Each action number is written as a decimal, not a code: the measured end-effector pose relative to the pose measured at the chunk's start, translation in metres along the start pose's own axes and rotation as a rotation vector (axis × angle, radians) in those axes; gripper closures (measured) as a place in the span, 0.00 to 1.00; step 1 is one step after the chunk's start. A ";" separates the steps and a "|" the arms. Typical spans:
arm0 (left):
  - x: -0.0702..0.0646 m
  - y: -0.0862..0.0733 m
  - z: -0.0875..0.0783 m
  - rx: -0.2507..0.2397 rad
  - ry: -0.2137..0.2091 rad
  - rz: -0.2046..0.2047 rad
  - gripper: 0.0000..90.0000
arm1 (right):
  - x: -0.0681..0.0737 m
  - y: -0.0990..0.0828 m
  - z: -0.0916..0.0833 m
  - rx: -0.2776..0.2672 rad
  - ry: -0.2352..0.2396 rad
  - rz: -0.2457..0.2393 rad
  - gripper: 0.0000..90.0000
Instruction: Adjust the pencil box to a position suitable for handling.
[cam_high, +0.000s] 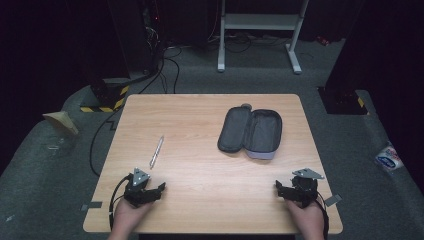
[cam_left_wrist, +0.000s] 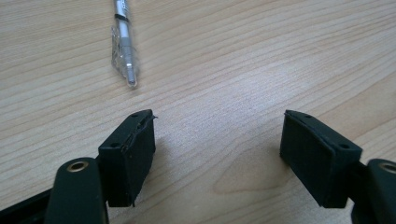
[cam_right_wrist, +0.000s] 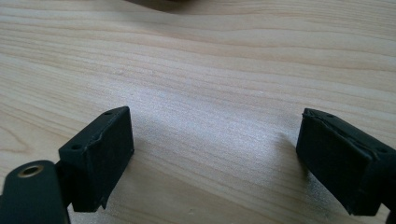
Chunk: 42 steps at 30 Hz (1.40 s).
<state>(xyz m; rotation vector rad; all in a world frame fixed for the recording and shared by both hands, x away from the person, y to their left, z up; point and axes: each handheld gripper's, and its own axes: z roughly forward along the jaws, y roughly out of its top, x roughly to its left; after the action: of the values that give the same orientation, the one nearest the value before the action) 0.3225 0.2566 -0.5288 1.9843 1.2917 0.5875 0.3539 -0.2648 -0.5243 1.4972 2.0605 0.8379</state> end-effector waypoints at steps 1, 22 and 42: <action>0.000 0.000 0.000 0.000 0.000 0.000 0.30 | 0.000 0.000 0.000 0.000 0.000 0.000 0.12; 0.000 0.000 0.000 -0.003 0.005 -0.008 0.32 | -0.001 -0.001 -0.001 -0.005 -0.003 0.002 0.15; 0.000 0.000 0.000 0.003 -0.003 0.010 0.30 | 0.017 0.014 -0.024 -0.138 0.099 -0.022 0.45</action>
<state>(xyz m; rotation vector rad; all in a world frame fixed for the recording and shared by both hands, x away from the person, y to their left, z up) 0.3225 0.2569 -0.5285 1.9939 1.2823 0.5871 0.3421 -0.2500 -0.4975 1.3819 2.0401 1.0419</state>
